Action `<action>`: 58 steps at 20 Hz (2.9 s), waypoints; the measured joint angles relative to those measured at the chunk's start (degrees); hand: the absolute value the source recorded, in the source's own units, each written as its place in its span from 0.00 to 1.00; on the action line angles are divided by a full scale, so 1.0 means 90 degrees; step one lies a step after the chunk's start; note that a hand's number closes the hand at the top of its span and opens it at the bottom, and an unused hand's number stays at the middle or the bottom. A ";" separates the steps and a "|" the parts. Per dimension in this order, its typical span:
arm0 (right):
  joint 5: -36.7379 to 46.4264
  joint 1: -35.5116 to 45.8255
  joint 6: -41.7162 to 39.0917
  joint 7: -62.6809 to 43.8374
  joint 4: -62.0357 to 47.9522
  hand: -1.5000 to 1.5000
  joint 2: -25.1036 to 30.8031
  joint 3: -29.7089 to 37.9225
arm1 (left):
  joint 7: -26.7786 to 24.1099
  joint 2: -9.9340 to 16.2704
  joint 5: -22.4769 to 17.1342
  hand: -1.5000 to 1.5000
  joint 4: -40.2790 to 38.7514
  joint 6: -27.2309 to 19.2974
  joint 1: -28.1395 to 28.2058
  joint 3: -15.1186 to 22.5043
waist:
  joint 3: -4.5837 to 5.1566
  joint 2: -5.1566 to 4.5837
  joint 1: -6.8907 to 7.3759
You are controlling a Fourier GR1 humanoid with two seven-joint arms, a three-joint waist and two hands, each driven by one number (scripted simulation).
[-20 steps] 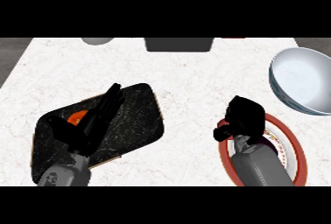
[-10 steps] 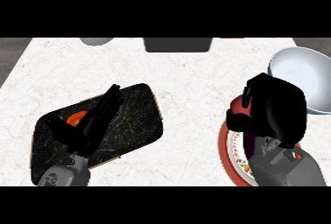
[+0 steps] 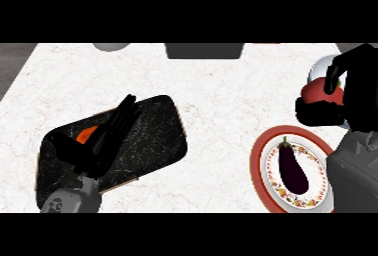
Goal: Pick the bell pepper from the plate and place it in the bowl
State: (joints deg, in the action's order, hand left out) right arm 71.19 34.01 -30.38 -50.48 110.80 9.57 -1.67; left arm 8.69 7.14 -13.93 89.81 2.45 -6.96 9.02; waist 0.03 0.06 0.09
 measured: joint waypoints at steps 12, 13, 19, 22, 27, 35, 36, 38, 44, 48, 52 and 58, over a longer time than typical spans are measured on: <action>-0.0431 0.0344 0.1772 0.1351 -0.2269 1.00 0.0943 0.1595 | -0.0016 -0.0174 0.0186 0.50 -0.0011 0.0034 0.0045 0.0006 | -0.0005 -0.0022 0.0039; -0.0475 0.0353 0.1988 0.1555 -0.2577 1.00 0.1048 0.1709 | 0.0075 -0.0174 0.0169 0.50 0.0057 0.0031 0.0005 -0.0002 | -0.0005 -0.0025 0.0048; -0.0446 0.0745 0.3138 0.2594 -0.4692 1.00 0.1717 0.2124 | 0.0037 -0.0213 0.0175 0.50 -0.0031 0.0111 -0.0048 -0.0045 | -0.0008 -0.0048 0.0108; -0.0305 0.1022 0.3716 0.2955 -0.5798 1.00 0.1984 0.2227 | 0.0003 -0.0193 0.0121 0.50 -0.0122 0.0198 -0.0097 -0.0130 | -0.0008 -0.0061 0.0135; -0.0156 0.1378 0.3973 0.3190 -0.7494 1.00 0.2385 0.2429 | 0.0025 -0.0302 0.0218 0.50 -0.0134 0.0154 -0.0166 -0.0020 | -0.0011 -0.0098 0.0224; -0.0723 0.1804 0.4744 0.3776 -0.9308 0.00 0.2663 0.3271 | -0.0059 -0.0319 0.0263 0.50 -0.0327 0.0219 -0.0324 -0.0059 | -0.0026 -0.0149 0.0295; -0.0865 0.1795 0.4846 0.3983 -0.9417 0.00 0.2709 0.3405 | -0.0039 -0.0302 0.0243 0.50 -0.0258 0.0231 -0.0288 -0.0068 | -0.0028 -0.0145 0.0301; -0.1191 0.1853 0.5079 0.4323 -0.9503 0.00 0.2702 0.3690 | -0.0054 -0.0320 0.0248 0.50 -0.0234 0.0220 -0.0267 -0.0068 | -0.0031 -0.0137 0.0288; -0.2631 0.1848 0.6030 0.5839 -0.8962 0.00 0.2290 0.4777 | -0.0124 -0.0307 0.0268 0.50 -0.0290 0.0181 -0.0152 -0.0137 | -0.0039 -0.0067 0.0118; -0.3594 0.1707 0.5905 0.6934 -0.8323 0.00 0.1942 0.5231 | -0.0126 -0.0271 0.0274 0.50 -0.0280 0.0163 -0.0017 -0.0186 | -0.0023 0.0014 -0.0038; -0.4343 0.1199 0.5450 0.7552 -0.7236 0.00 0.1422 0.5386 | -0.0085 -0.0245 0.0267 0.50 -0.0212 0.0115 0.0099 -0.0249 | -0.0003 0.0098 -0.0228; -0.5060 0.0069 0.4731 0.7899 -0.5217 0.00 0.0445 0.5292 | -0.0027 -0.0146 0.0164 0.50 -0.0176 0.0083 0.0173 -0.0470 | 0.0017 0.0194 -0.0493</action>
State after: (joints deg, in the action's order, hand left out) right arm 25.65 34.63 12.19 20.61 63.85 13.57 45.96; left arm 8.45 5.83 -12.45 88.23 3.19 -5.40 4.79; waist 0.18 1.81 -4.35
